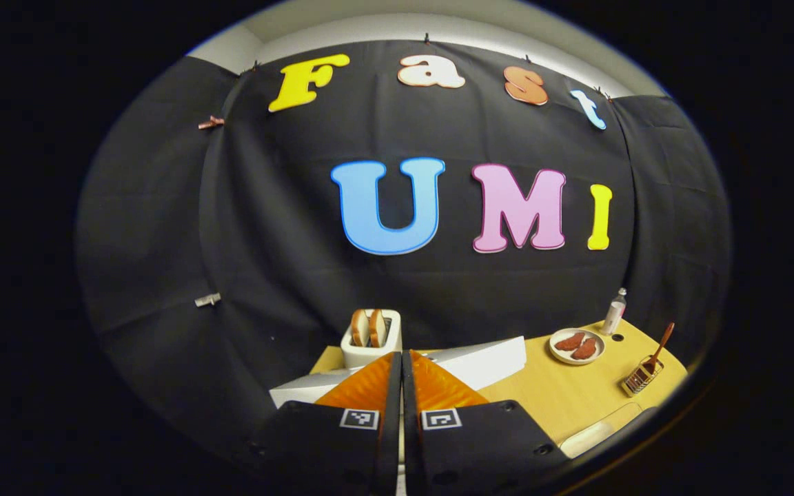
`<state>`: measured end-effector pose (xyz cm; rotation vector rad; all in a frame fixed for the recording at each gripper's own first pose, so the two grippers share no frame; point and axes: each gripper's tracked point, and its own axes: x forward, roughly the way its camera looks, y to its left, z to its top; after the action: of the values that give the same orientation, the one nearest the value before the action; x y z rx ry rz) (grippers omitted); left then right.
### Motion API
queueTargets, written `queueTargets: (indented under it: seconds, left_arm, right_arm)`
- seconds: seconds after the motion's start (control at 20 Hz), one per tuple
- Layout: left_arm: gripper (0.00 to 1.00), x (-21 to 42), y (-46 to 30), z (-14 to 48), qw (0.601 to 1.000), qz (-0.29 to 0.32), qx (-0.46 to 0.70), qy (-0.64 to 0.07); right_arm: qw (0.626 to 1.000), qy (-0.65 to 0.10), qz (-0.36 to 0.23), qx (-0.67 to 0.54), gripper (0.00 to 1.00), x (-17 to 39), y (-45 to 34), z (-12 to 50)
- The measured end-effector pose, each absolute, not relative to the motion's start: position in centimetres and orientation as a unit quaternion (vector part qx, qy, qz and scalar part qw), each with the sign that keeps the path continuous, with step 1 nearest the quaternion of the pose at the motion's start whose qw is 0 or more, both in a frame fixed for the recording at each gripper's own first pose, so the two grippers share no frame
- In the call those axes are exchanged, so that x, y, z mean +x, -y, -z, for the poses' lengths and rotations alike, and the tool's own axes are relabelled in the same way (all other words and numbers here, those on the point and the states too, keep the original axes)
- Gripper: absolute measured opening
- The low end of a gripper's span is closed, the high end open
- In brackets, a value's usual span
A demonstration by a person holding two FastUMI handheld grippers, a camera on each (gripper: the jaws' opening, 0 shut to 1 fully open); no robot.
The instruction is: Close the left gripper, press the button to open the rice cooker; take a wooden spoon from the chopstick holder with the right hand, scoop a spoonful of rice and pour it into the rice cooker, then put the wooden spoon back into the chopstick holder.
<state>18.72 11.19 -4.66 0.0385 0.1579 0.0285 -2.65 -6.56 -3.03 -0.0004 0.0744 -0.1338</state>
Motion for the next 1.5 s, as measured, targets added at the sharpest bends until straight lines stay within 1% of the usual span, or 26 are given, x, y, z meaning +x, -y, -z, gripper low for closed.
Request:
queueTargets:
  seconds: [0.05,0.1,0.25,0.3,0.5,0.65,0.85,1.05,1.3,1.4,1.5]
  left_arm:
    - [0.08,18.3,-11.1,3.9,0.997,-0.015,0.025,-0.068]
    - [0.13,18.0,-11.2,3.1,0.998,-0.017,0.029,-0.055]
    - [1.0,16.5,-10.9,1.6,0.999,-0.017,0.037,-0.035]
    - [0.96,16.2,-10.9,1.6,0.998,-0.021,0.04,-0.034]
    - [0.96,13.4,-9.3,1.1,0.999,-0.021,0.015,-0.032]
    - [0.97,10.9,-8.4,1.6,0.999,-0.028,-0.004,-0.034]
    - [0.96,8.2,-6.5,2.8,0.998,-0.038,-0.013,-0.046]
    - [0.97,5.9,-4.2,3.4,0.997,-0.054,-0.018,-0.043]
    - [0.97,4.5,-0.6,5.0,0.997,-0.059,-0.02,-0.054]
    - [0.97,4.3,0.5,6.2,0.996,-0.063,-0.02,-0.064]
    - [0.97,4.4,1.5,7.3,0.995,-0.069,-0.021,-0.075]
  right_arm:
    - [0.997,-0.038,0.066,-0.001,0.97,-2.7,6.6,3.0]
    - [0.997,-0.038,0.065,0.0,0.97,-2.9,6.7,3.0]
    - [0.997,-0.042,0.061,0.006,0.97,-3.1,7.0,3.3]
    - [0.997,-0.044,0.06,0.008,0.98,-3.2,7.1,3.4]
    - [0.997,-0.058,0.046,0.008,0.97,-3.1,7.7,4.8]
    - [0.997,-0.072,0.027,0.019,0.98,-2.0,8.5,6.5]
    - [0.993,-0.115,0.012,0.03,0.98,0.3,10.6,11.2]
    - [0.987,-0.151,0.0,0.054,0.98,3.6,12.5,16.0]
    - [0.977,-0.191,-0.027,0.094,0.98,8.8,13.8,22.2]
    - [0.971,-0.209,-0.042,0.105,0.96,10.7,14.0,24.6]
    - [0.964,-0.228,-0.056,0.125,0.89,12.6,13.9,27.2]
